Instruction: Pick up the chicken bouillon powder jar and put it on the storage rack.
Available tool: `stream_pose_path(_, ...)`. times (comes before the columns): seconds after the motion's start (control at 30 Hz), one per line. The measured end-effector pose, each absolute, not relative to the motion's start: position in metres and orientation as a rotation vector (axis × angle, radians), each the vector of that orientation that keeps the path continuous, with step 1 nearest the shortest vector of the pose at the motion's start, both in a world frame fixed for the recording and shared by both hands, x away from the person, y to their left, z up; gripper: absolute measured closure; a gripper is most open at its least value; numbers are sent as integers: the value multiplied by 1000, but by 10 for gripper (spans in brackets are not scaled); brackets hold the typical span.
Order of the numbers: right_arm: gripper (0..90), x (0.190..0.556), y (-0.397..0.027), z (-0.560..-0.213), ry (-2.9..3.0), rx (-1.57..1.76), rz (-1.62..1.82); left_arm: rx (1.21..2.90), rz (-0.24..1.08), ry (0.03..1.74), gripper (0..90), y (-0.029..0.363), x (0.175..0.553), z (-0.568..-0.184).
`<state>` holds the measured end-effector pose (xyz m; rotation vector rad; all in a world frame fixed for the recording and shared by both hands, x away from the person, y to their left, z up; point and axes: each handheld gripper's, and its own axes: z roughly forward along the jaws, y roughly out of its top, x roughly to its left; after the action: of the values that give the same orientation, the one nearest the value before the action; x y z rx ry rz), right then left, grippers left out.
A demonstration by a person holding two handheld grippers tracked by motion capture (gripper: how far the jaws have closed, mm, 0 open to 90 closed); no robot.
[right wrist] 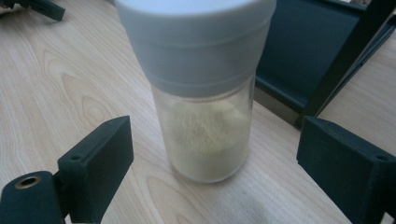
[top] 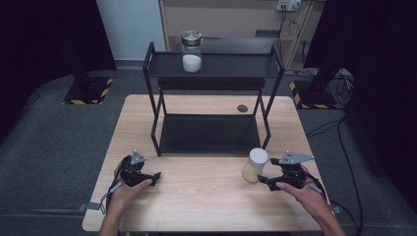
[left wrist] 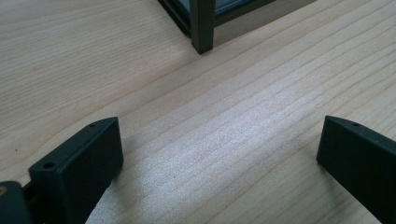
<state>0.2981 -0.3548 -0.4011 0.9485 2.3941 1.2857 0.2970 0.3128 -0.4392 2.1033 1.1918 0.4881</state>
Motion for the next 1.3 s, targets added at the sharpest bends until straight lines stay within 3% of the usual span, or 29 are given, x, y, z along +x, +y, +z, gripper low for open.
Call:
stream_pose_path(0.63,145,304,-353,-407,2339,960,1371,2102,490,1196,0,312,297,-439)
stream_pose_path(1.3,247,307,-342,-411,2294,914,1422,2101,490,1197,0,312,297,-439)
